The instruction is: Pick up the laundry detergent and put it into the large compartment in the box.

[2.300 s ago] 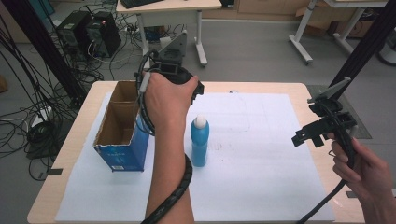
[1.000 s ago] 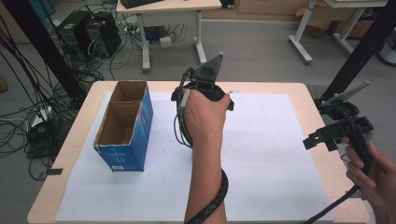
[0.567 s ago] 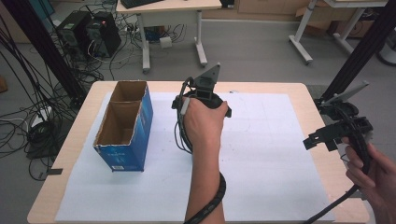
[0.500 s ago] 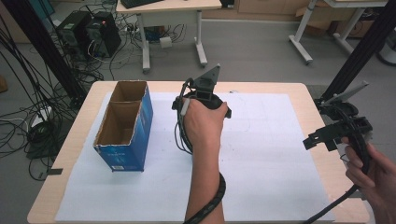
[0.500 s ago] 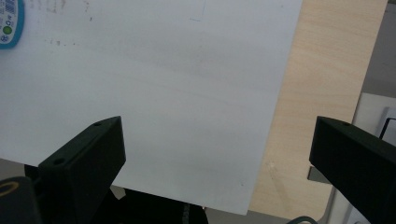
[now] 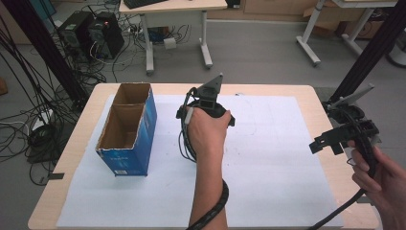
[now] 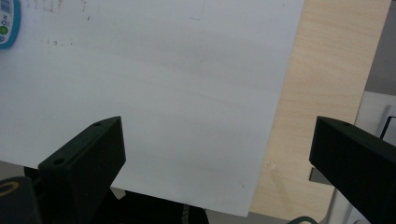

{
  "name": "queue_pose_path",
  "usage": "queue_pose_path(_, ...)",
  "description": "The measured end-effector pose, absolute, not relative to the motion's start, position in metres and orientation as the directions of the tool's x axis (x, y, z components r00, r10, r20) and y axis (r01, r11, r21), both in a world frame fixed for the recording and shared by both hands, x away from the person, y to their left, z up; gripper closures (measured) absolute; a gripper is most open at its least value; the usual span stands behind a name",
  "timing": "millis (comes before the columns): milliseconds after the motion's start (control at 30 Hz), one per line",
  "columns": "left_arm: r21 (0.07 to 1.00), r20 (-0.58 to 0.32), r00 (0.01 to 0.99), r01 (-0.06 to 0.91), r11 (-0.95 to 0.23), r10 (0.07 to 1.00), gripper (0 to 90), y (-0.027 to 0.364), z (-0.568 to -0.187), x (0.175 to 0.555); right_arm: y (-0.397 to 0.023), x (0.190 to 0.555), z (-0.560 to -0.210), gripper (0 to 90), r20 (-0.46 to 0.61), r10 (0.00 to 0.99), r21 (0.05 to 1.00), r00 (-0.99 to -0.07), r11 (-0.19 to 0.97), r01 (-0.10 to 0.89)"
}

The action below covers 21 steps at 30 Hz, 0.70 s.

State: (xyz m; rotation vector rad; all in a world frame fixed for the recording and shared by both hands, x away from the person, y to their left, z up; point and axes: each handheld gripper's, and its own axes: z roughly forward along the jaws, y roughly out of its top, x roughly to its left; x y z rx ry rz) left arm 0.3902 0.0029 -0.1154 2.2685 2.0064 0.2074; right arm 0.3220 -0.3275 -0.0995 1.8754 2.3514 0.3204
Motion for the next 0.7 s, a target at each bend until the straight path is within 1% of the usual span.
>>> queue_pose_path(700,0.149,0.034,0.122,0.981,-0.126,0.992,6.5,0.000,-0.129,0.395,-0.329,0.327,-0.103,3.4,0.044,0.974,0.229,-0.224,0.209,0.951)
